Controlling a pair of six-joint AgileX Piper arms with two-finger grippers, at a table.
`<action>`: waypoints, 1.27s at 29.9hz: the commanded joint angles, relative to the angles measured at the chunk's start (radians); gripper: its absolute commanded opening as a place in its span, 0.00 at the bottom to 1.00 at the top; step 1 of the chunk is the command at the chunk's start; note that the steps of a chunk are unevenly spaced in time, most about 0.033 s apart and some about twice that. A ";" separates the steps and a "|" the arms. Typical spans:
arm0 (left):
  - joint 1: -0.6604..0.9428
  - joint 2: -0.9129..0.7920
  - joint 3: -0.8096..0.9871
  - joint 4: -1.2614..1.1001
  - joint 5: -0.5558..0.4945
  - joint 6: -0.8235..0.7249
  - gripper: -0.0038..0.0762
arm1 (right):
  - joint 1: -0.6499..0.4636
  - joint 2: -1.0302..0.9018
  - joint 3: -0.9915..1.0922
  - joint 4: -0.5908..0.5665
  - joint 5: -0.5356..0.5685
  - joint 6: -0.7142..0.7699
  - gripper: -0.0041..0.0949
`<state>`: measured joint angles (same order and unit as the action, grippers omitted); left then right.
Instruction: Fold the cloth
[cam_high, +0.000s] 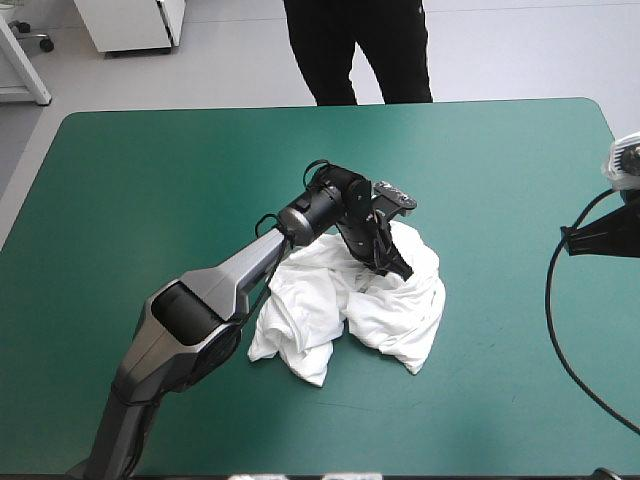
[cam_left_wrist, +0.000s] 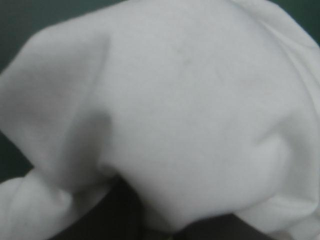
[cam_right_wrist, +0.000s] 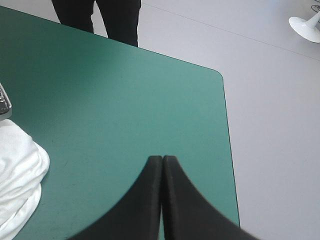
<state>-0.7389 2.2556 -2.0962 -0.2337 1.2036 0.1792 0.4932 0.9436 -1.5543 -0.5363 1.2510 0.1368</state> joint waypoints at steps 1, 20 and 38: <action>-0.007 -0.065 -0.063 -0.039 -0.003 -0.006 0.05 | -0.007 -0.006 -0.024 -0.033 -0.002 0.001 0.02; 0.043 -0.387 -0.067 0.197 0.086 -0.066 0.78 | -0.007 0.206 -0.024 0.242 -0.002 -0.062 0.02; 0.267 -0.663 0.474 0.271 0.044 -0.051 0.77 | -0.127 0.243 0.300 0.304 -0.024 -0.121 0.03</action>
<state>-0.4979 1.6302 -1.6469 0.0421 1.2516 0.1264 0.3751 1.2025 -1.2746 -0.1904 1.2502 0.0116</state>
